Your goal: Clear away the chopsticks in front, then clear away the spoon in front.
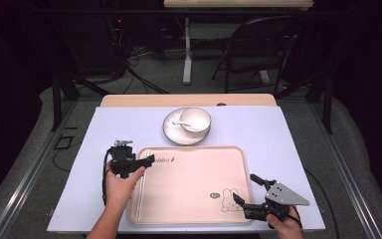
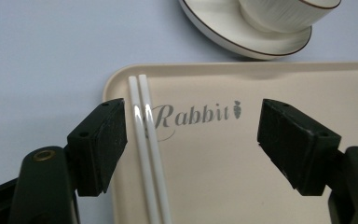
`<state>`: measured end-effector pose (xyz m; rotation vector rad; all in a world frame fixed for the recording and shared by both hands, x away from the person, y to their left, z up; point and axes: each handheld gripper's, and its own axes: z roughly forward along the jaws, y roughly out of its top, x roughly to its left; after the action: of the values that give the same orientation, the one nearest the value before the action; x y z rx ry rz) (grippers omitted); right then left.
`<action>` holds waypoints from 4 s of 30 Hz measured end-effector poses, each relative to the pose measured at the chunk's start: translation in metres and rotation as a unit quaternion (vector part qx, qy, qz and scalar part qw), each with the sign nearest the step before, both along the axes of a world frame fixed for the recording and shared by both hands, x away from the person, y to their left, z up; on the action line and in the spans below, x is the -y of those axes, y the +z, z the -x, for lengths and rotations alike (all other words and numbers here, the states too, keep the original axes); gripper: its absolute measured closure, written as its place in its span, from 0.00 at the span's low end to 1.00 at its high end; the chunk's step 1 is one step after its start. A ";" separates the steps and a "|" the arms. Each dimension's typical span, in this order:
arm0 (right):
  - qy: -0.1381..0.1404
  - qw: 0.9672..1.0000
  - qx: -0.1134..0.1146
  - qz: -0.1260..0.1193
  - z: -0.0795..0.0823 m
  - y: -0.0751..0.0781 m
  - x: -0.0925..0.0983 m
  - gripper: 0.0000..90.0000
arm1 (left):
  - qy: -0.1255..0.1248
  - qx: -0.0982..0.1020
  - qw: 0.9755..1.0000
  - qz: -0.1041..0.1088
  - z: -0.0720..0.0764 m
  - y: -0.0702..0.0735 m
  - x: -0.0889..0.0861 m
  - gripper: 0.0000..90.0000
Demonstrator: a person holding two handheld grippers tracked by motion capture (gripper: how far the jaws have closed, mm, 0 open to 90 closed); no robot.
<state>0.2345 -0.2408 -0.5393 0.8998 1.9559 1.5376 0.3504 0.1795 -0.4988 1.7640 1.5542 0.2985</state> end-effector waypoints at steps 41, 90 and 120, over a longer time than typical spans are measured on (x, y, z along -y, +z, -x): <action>-0.009 1.000 -0.010 0.012 -0.003 -0.003 0.001 0.16 | -0.037 0.027 0.999 -0.010 -0.064 0.041 0.050 0.35; -0.001 1.000 -0.010 0.010 -0.005 -0.002 0.000 0.16 | 0.011 0.023 1.000 -0.010 -0.127 0.025 0.090 0.35; 0.003 1.000 -0.010 0.010 -0.005 -0.001 0.000 0.16 | 0.026 0.004 1.000 0.015 -0.138 -0.010 0.110 0.37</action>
<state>0.2392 -0.2406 -0.5406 0.9038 1.9862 1.5148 0.4884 0.0694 -0.5084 1.7001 1.5932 0.3048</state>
